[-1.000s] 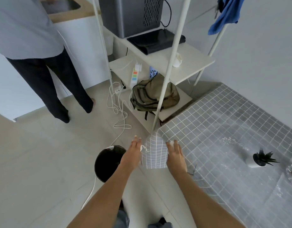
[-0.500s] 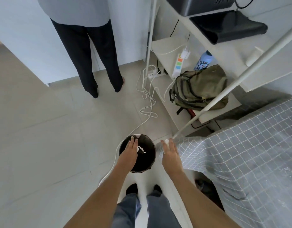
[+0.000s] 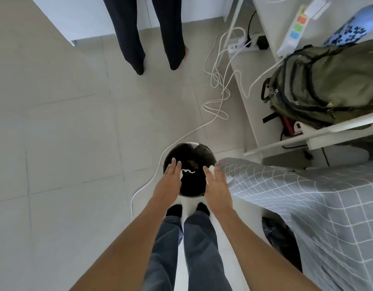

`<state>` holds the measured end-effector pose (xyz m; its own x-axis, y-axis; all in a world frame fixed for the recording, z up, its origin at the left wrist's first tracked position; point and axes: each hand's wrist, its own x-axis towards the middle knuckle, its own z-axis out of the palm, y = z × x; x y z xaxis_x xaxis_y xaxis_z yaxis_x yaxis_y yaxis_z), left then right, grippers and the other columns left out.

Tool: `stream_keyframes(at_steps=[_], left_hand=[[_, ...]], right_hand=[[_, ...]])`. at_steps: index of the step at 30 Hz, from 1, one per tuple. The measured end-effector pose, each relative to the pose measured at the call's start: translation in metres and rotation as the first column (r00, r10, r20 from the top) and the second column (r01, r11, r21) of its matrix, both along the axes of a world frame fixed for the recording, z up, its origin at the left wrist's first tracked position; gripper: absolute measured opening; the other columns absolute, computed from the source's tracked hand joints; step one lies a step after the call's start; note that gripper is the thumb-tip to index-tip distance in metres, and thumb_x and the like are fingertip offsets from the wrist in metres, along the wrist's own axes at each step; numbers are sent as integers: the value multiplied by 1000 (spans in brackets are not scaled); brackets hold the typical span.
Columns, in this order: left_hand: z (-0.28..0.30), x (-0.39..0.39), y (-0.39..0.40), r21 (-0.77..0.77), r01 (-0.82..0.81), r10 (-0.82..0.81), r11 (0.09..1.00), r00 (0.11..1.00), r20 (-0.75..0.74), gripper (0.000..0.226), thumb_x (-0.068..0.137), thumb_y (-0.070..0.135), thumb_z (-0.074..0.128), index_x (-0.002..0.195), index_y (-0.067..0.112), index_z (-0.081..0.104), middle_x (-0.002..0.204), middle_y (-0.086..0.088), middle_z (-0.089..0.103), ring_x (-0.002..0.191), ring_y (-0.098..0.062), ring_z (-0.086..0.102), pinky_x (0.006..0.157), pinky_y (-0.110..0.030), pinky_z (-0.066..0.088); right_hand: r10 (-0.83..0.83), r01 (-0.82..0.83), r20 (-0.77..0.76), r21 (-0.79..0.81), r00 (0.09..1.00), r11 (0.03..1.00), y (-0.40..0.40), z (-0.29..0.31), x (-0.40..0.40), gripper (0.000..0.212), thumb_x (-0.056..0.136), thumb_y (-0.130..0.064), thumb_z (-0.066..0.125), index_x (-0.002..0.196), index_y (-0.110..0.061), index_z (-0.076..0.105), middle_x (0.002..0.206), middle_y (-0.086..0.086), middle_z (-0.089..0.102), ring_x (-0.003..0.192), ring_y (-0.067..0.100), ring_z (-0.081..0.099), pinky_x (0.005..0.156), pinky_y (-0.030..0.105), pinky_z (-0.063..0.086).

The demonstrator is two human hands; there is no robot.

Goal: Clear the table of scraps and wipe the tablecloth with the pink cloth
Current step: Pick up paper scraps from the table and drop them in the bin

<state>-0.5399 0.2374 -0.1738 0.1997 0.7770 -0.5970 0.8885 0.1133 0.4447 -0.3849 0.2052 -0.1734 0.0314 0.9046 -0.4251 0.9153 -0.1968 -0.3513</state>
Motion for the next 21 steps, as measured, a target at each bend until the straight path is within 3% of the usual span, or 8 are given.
stream_keyframes(at_steps=[3,9,15,21], left_hand=[[-28,1,2,44,-22,24,999,999,-31,61,102,13,37,151,8,1,160,-10,-5,146,-21,13,114,-26,20],[-73,-11,-9,10,-92,92,996,993,-71,60,100,8,38,151,9,6,160,-9,1,146,-22,13,113,-28,22],[-89,-18,-15,19,-158,159,987,983,-92,59,100,7,38,152,10,11,160,-11,6,145,-26,18,113,-34,27],[-88,-18,-13,22,-183,185,983,979,-81,57,101,9,37,152,11,12,160,-10,7,145,-26,20,112,-36,28]], right_hand=[[20,-20,-20,-18,1000,1000,4,-35,1,66,89,3,54,148,-15,31,155,22,19,142,36,24,112,40,33],[69,-70,-22,-37,997,997,15,-91,-2,63,94,-1,50,150,-19,26,157,18,14,143,32,22,114,37,32],[164,-159,24,-135,986,978,22,-115,-2,63,101,-38,36,152,-34,-1,160,12,-7,146,37,0,114,54,17],[214,-198,112,-138,970,971,23,-112,10,65,101,-39,34,152,-29,-6,160,12,-6,147,32,0,116,52,15]])
